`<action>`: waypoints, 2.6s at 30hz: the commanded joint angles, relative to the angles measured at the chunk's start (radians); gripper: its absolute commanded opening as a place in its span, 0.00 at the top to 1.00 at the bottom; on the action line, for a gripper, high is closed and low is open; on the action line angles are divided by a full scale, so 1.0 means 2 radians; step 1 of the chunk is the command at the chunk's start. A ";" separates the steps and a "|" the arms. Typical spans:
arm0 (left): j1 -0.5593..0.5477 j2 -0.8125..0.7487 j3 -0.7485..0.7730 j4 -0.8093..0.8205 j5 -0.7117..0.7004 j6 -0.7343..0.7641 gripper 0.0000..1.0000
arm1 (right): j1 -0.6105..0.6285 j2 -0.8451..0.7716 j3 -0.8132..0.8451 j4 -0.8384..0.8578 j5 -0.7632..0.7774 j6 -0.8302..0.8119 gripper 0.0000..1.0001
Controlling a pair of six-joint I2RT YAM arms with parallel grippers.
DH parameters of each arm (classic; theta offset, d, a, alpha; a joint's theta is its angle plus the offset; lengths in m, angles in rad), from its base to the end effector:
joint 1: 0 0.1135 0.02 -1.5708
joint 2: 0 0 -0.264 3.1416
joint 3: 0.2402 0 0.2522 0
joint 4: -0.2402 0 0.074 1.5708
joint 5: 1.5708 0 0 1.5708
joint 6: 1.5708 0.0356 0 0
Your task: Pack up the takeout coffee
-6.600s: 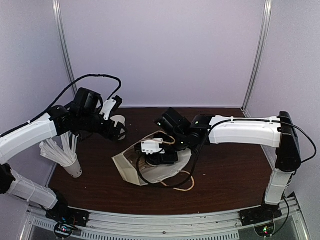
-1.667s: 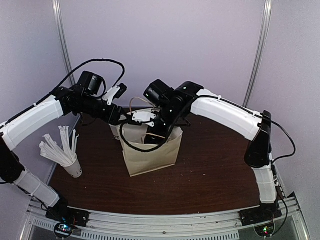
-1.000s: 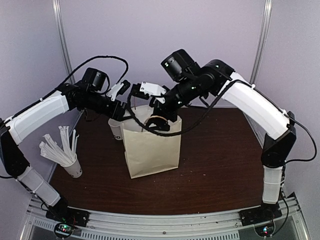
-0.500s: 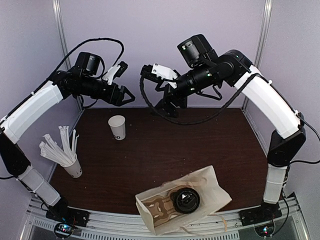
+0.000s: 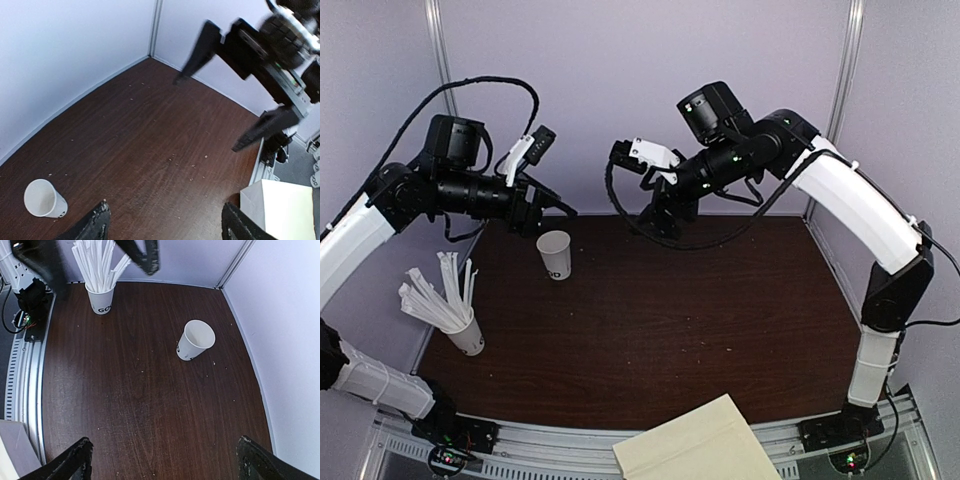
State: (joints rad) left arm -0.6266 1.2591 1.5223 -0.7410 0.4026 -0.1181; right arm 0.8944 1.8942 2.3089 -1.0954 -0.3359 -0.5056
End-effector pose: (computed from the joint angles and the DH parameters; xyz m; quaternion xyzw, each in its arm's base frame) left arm 0.1982 -0.1607 0.4374 0.3111 0.7840 -0.3444 0.4122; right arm 0.2334 0.3096 0.4497 -0.6283 0.6343 0.2300 0.3873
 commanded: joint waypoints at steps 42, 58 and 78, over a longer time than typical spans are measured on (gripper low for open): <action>-0.439 0.136 -0.073 0.001 -0.128 0.042 0.30 | -0.169 -0.421 -0.591 -0.110 -0.212 -0.201 0.06; -0.427 0.189 -0.122 0.110 -0.142 -0.086 0.32 | -0.065 -0.409 -0.605 -0.070 -0.178 -0.160 0.10; -0.362 0.172 -0.180 0.175 -0.055 -0.112 0.41 | -0.065 -0.393 -0.586 -0.076 -0.183 -0.160 0.09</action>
State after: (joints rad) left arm -1.3552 1.6382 1.1664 -0.4793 0.2195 -0.3408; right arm 0.7582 1.0954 1.1122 -1.2324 -0.6994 -0.8303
